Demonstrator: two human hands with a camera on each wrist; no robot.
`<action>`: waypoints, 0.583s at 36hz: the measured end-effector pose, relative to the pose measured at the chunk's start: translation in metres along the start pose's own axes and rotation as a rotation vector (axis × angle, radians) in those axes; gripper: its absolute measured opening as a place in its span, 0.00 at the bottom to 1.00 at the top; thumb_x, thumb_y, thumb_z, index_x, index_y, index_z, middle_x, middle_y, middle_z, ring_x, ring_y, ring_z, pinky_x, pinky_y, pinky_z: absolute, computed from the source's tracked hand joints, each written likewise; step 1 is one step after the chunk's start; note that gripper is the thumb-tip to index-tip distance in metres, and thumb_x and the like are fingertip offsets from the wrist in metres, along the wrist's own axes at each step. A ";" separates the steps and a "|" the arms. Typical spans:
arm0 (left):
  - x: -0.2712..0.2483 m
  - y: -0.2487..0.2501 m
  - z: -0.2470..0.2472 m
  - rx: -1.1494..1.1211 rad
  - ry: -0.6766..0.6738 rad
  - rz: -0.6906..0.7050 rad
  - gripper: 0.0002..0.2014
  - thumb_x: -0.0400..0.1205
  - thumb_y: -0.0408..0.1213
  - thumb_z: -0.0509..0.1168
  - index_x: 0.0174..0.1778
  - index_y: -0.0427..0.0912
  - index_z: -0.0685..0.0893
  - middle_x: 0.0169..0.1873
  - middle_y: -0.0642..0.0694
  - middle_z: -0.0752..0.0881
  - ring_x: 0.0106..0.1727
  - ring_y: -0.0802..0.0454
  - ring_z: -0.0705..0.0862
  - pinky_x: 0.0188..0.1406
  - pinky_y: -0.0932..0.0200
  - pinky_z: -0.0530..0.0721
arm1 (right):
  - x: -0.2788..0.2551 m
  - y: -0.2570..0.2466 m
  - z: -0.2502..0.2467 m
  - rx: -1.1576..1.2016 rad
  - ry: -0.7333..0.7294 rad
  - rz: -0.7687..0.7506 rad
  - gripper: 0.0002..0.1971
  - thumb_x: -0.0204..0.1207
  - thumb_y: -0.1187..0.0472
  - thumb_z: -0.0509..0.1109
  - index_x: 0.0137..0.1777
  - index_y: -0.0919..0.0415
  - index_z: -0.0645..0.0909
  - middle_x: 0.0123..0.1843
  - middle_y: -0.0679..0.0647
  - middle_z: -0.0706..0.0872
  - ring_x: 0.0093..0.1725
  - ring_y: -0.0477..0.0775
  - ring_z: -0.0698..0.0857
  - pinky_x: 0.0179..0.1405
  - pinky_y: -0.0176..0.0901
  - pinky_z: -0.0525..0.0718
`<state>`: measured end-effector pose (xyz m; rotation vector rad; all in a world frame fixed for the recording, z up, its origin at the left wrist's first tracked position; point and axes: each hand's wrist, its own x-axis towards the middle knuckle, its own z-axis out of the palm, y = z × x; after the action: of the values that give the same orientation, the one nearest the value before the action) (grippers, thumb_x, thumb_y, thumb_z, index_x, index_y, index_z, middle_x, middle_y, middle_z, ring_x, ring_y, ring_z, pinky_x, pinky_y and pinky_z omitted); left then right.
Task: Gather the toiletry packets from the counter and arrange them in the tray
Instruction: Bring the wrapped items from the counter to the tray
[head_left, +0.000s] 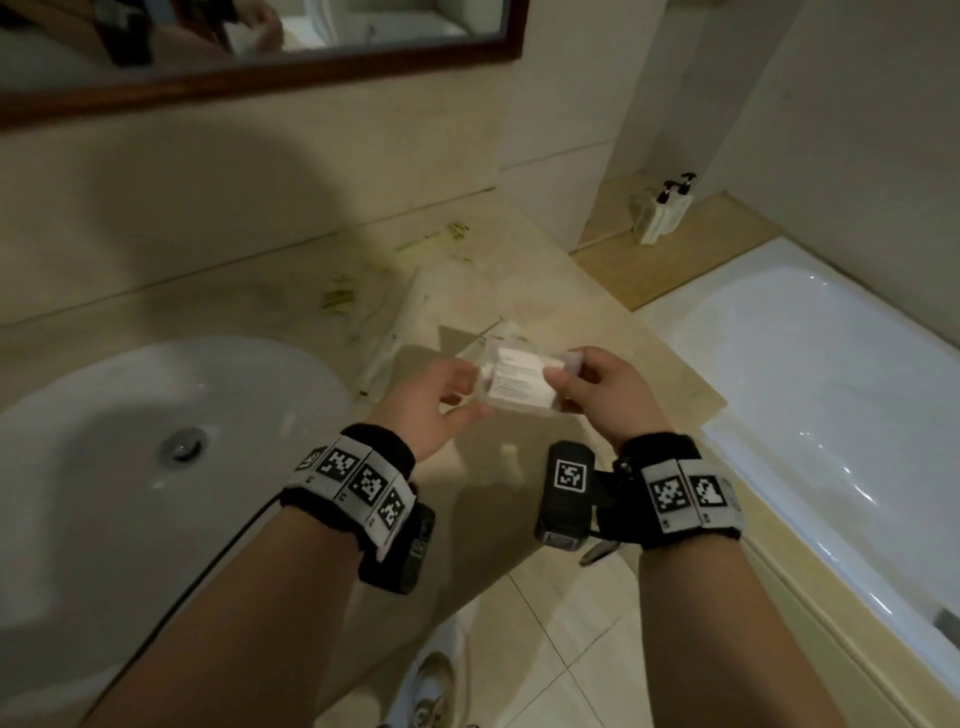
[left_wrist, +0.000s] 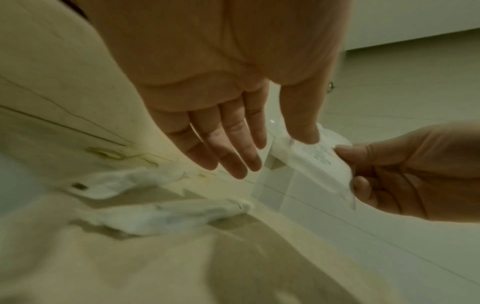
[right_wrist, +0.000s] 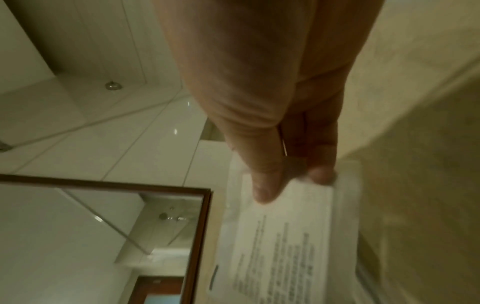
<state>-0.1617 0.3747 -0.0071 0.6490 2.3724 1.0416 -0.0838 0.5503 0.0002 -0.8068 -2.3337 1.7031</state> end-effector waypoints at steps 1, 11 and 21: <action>-0.005 -0.003 -0.007 0.005 0.021 0.006 0.22 0.78 0.43 0.68 0.68 0.44 0.76 0.62 0.47 0.84 0.61 0.52 0.83 0.63 0.55 0.79 | -0.003 -0.006 0.009 0.004 -0.042 -0.018 0.13 0.75 0.68 0.70 0.31 0.58 0.75 0.33 0.61 0.83 0.30 0.51 0.81 0.40 0.43 0.82; -0.068 -0.051 -0.077 0.161 0.217 -0.051 0.05 0.80 0.43 0.66 0.44 0.46 0.83 0.31 0.54 0.80 0.37 0.52 0.78 0.34 0.63 0.69 | -0.028 -0.051 0.102 -0.110 -0.271 -0.142 0.04 0.71 0.70 0.73 0.40 0.66 0.80 0.39 0.61 0.86 0.39 0.56 0.83 0.51 0.55 0.83; -0.162 -0.123 -0.153 0.080 0.390 -0.133 0.10 0.80 0.42 0.66 0.34 0.46 0.77 0.32 0.50 0.80 0.34 0.55 0.78 0.32 0.70 0.70 | -0.064 -0.101 0.215 -0.226 -0.482 -0.293 0.06 0.71 0.64 0.76 0.40 0.59 0.80 0.34 0.54 0.81 0.35 0.52 0.80 0.46 0.48 0.79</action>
<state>-0.1526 0.1227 0.0273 0.3292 2.7587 1.1002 -0.1530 0.3161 0.0299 -0.0579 -2.8154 1.6634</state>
